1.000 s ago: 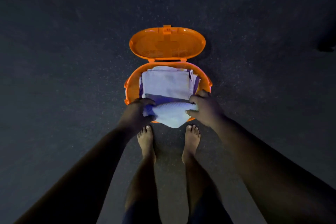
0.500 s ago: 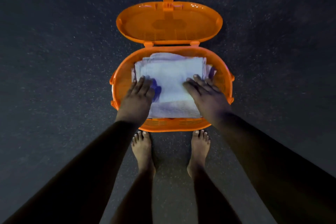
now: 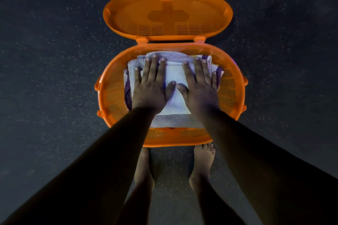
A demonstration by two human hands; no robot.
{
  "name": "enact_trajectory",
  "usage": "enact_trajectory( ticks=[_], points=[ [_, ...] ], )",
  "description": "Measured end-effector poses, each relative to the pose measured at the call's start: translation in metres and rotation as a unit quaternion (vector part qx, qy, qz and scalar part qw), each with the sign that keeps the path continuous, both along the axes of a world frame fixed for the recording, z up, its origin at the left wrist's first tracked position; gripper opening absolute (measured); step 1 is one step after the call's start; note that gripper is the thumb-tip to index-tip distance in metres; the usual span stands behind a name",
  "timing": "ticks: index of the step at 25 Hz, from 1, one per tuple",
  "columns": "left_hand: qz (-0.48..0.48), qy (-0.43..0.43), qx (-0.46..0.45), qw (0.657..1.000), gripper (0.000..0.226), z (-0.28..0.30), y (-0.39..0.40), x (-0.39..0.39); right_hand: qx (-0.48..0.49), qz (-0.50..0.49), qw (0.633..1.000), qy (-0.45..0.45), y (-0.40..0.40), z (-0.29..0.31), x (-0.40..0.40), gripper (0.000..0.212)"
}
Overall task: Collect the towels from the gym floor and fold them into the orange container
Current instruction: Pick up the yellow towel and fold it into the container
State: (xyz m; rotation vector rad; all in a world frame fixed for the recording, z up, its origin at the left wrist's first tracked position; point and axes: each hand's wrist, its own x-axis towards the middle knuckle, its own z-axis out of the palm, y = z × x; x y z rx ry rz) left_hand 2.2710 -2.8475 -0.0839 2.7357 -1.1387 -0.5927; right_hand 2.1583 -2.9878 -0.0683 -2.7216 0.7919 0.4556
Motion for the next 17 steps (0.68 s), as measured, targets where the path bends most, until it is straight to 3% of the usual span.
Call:
enact_trajectory(
  ticks=[6, 17],
  points=[
    [-0.037, -0.09, -0.052, 0.994, 0.076, -0.078, 0.003, 0.004, -0.028, 0.012, 0.998, -0.049, -0.009, -0.08, -0.004, 0.071],
    [-0.043, -0.071, -0.021, 0.996, 0.077, -0.075, 0.0, 0.005, -0.014, 0.018, 0.999, -0.026, -0.011, -0.078, 0.0, 0.069]
  ],
)
